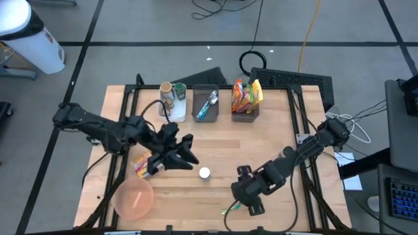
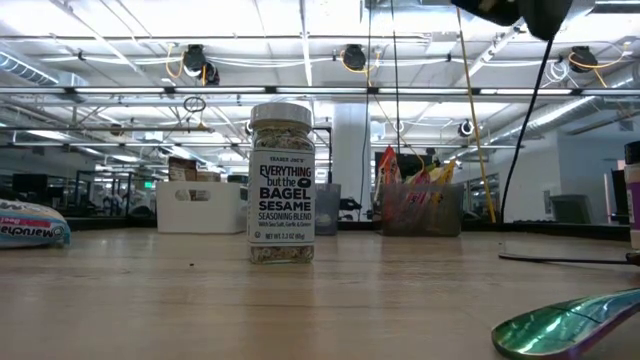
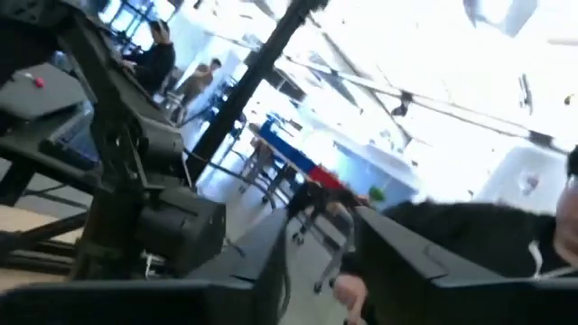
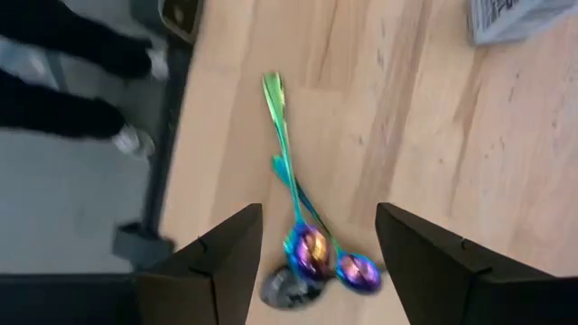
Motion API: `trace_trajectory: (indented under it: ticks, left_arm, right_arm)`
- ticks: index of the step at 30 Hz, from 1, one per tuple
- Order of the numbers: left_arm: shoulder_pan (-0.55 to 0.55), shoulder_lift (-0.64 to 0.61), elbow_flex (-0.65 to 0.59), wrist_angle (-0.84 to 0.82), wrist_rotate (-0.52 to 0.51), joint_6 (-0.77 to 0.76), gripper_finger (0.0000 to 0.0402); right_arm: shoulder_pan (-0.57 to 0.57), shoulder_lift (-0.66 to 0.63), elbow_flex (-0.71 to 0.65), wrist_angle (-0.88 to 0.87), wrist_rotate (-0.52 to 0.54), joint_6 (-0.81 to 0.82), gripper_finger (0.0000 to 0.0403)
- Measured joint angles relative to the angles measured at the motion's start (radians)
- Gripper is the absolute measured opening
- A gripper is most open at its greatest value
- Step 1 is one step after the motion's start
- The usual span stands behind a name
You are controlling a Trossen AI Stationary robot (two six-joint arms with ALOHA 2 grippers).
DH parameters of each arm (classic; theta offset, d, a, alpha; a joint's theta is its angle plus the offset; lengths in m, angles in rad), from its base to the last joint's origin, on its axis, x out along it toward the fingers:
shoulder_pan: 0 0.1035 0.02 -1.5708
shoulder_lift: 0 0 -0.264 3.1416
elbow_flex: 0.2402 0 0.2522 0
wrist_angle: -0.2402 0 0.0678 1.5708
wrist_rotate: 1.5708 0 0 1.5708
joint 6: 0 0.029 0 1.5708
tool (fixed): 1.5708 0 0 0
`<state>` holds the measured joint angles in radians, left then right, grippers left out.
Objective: Pick & Place Food Item
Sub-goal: Put the left violet spoon into the left black bin
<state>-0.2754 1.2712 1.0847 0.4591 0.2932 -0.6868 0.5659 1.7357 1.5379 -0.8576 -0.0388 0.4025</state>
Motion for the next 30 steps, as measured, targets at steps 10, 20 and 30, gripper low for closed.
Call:
trace_trajectory:
  ticks: [10,20,30]
  left_arm:
    - [-0.032,0.084,0.0,0.119,-0.133,-0.061,0.0268]
    - [-0.108,0.157,0.0,0.115,-0.219,-0.086,0.0267]
    - [-0.12,0.182,-0.001,0.107,-0.223,-0.104,0.0252]
  right_arm:
    - [0.004,0.014,-0.034,0.013,-0.151,-0.218,0.0211]
    - [0.016,0.031,-0.224,0.2,-0.14,-0.129,0.0252]
    - [0.061,0.03,-0.335,0.39,0.041,0.002,0.0242]
